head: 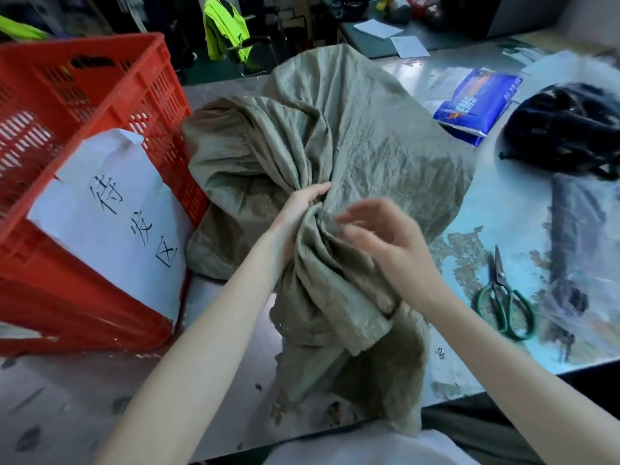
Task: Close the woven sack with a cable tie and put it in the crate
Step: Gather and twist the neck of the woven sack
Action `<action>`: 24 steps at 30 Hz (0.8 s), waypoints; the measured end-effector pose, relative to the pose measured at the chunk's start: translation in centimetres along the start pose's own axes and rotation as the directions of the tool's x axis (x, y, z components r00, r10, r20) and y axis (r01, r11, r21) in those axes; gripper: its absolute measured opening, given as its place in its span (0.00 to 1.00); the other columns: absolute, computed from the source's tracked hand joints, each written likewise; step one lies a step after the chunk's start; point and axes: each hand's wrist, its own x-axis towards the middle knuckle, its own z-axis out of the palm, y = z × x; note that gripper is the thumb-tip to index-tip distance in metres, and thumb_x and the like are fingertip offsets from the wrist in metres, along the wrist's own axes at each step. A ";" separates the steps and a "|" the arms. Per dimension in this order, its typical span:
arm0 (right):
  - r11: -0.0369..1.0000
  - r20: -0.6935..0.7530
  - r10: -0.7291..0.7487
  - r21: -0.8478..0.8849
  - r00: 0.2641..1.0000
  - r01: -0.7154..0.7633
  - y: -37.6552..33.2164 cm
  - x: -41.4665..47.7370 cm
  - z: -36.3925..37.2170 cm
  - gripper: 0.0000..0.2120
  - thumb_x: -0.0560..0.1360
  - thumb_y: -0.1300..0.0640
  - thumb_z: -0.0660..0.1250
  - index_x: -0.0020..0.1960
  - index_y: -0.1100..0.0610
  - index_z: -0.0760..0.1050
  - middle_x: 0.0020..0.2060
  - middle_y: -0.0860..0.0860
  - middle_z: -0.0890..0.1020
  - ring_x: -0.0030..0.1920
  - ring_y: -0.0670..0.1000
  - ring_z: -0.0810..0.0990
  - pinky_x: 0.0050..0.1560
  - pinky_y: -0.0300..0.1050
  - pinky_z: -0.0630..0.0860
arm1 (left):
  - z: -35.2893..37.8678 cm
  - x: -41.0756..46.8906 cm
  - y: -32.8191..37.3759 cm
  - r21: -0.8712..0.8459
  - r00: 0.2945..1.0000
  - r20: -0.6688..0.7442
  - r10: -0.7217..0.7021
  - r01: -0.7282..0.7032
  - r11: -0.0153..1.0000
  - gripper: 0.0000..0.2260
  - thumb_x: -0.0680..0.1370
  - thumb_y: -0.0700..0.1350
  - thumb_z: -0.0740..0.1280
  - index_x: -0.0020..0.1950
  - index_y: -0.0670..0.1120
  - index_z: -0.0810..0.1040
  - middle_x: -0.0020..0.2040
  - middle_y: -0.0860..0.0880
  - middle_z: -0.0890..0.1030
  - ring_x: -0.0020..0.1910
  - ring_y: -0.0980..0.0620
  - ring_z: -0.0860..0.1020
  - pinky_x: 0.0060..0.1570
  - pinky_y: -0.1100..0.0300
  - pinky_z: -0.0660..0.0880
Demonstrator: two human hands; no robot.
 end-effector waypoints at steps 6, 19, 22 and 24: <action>0.950 -0.356 0.156 -0.201 0.921 -0.238 1.0 2.3 -1.9 0.18 0.72 0.57 0.68 0.60 0.53 0.70 0.59 0.50 0.75 0.59 0.51 0.73 0.58 0.48 0.72 | -0.5 -1.2 -1.1 -0.013 0.985 0.139 -0.102 0.105 0.994 0.12 0.79 0.49 0.64 0.48 0.42 0.83 0.40 0.44 0.86 0.36 0.49 0.84 0.42 0.59 0.81; 0.895 -0.213 0.412 0.277 0.886 -0.350 3.7 4.3 0.1 0.13 0.71 0.70 0.67 0.53 0.58 0.77 0.43 0.56 0.82 0.42 0.53 0.82 0.42 0.48 0.79 | -0.7 0.9 -3.5 -0.063 0.989 0.088 -0.120 0.126 0.990 0.20 0.77 0.50 0.63 0.63 0.39 0.78 0.61 0.38 0.80 0.59 0.42 0.79 0.62 0.51 0.75; 0.957 -0.188 0.266 0.171 0.945 -0.235 3.2 4.1 1.1 0.14 0.70 0.71 0.66 0.49 0.53 0.78 0.40 0.53 0.81 0.39 0.47 0.80 0.40 0.39 0.76 | -0.3 1.2 -3.8 -0.186 0.982 0.146 -0.116 0.142 0.972 0.19 0.80 0.52 0.59 0.50 0.40 0.85 0.48 0.42 0.85 0.47 0.48 0.83 0.55 0.56 0.78; 0.978 -0.147 0.204 0.077 0.968 -0.195 3.1 3.5 2.1 0.17 0.70 0.71 0.66 0.52 0.52 0.77 0.39 0.49 0.82 0.39 0.45 0.80 0.41 0.37 0.76 | -0.1 1.4 -3.9 -0.223 0.980 0.178 -0.089 0.128 0.966 0.24 0.81 0.54 0.57 0.39 0.42 0.86 0.39 0.44 0.86 0.38 0.51 0.84 0.46 0.60 0.80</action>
